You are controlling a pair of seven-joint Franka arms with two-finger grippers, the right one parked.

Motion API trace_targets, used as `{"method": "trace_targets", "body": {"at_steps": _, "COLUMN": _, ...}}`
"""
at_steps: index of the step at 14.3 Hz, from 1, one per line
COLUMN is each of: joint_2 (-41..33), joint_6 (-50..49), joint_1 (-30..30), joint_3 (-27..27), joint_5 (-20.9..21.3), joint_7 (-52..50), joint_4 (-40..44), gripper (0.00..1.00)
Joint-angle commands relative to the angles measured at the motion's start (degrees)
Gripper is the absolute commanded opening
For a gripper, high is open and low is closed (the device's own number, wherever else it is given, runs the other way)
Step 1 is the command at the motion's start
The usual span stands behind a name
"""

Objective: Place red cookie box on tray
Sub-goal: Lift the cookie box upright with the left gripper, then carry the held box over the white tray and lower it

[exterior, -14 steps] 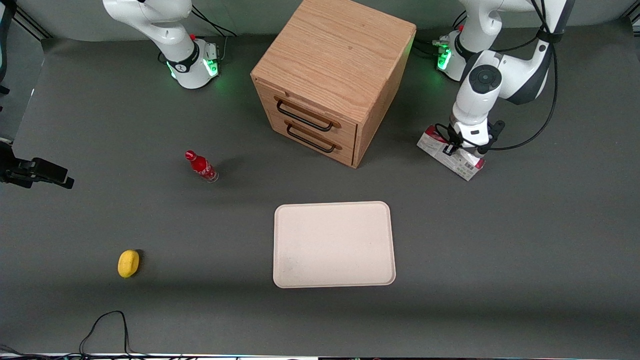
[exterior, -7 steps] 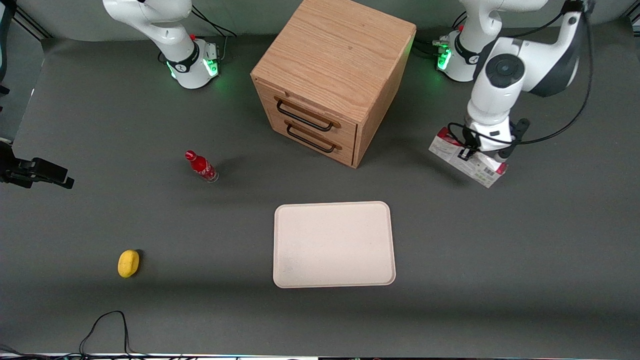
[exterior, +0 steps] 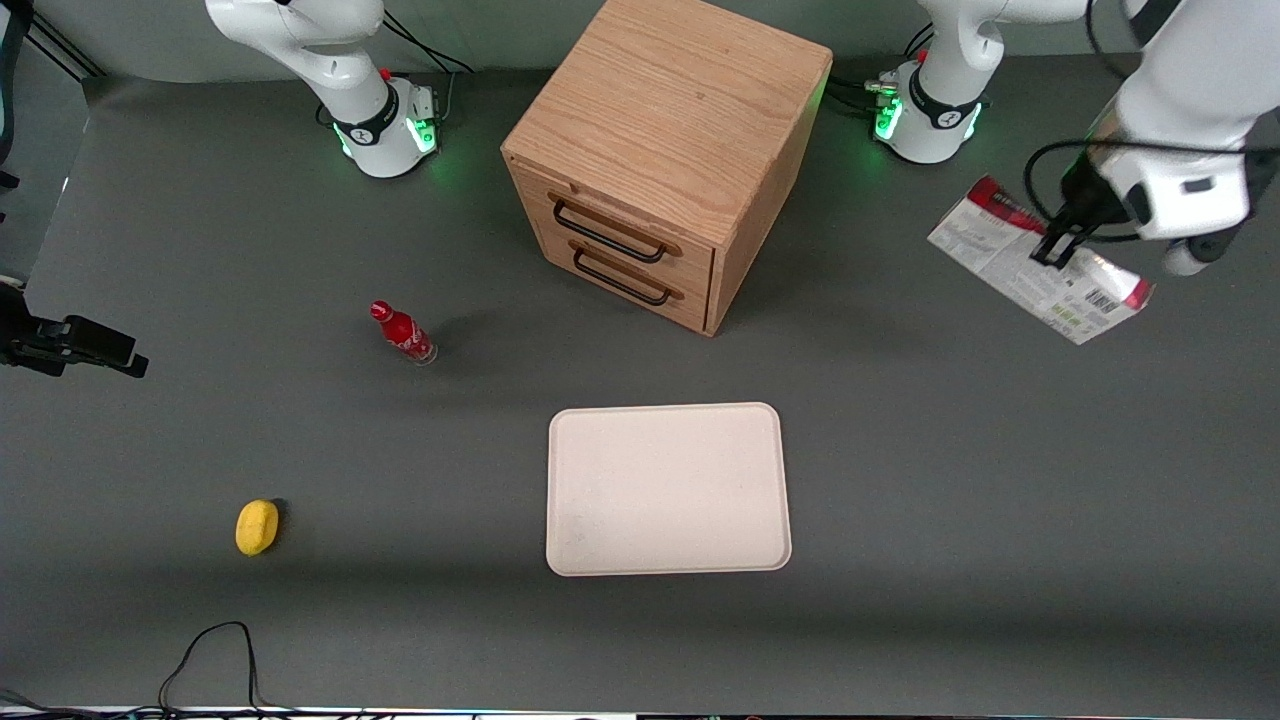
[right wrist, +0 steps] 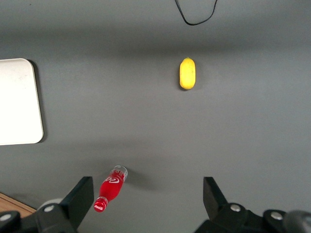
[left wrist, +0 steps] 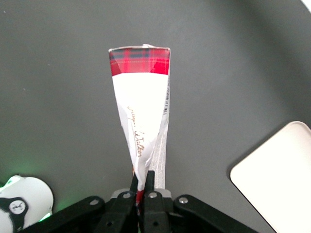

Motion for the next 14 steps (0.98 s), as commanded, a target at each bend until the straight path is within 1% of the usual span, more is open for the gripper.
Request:
{"method": "trace_targets", "body": {"at_steps": 1, "joint_2": 1.91, "joint_6": -4.83, "joint_1": -0.12, "joint_3": -0.14, "joint_5": -0.99, "joint_7": 2.09, "joint_4": 8.89, "gripper": 0.00}}
{"method": "trace_targets", "body": {"at_steps": 3, "joint_2": 3.66, "joint_6": -4.92, "joint_1": -0.21, "joint_3": -0.14, "joint_5": -0.99, "joint_7": 3.57, "joint_4": 11.89, "gripper": 0.00}}
{"method": "trace_targets", "body": {"at_steps": 5, "joint_2": 8.13, "joint_6": -3.78, "joint_1": -0.30, "joint_3": -0.14, "joint_5": -1.08, "joint_7": 10.05, "joint_4": 16.19, "gripper": 0.00}}
{"method": "trace_targets", "body": {"at_steps": 7, "joint_2": 16.63, "joint_6": -5.35, "joint_1": -0.47, "joint_3": -0.40, "joint_5": -1.43, "joint_7": 17.18, "joint_4": 25.83, "gripper": 0.00}}
{"method": "trace_targets", "body": {"at_steps": 9, "joint_2": 24.46, "joint_6": -7.72, "joint_1": -1.00, "joint_3": -0.92, "joint_5": -2.22, "joint_7": 19.30, "joint_4": 34.11, "gripper": 0.00}}
{"method": "trace_targets", "body": {"at_steps": 11, "joint_2": 30.62, "joint_6": -7.30, "joint_1": -1.09, "joint_3": -3.64, "joint_5": -2.75, "joint_7": 25.35, "joint_4": 39.57, "gripper": 0.00}}
{"method": "trace_targets", "body": {"at_steps": 14, "joint_2": 38.63, "joint_6": -6.42, "joint_1": -1.09, "joint_3": -7.85, "joint_5": -2.92, "joint_7": 27.92, "joint_4": 48.53, "gripper": 0.00}}
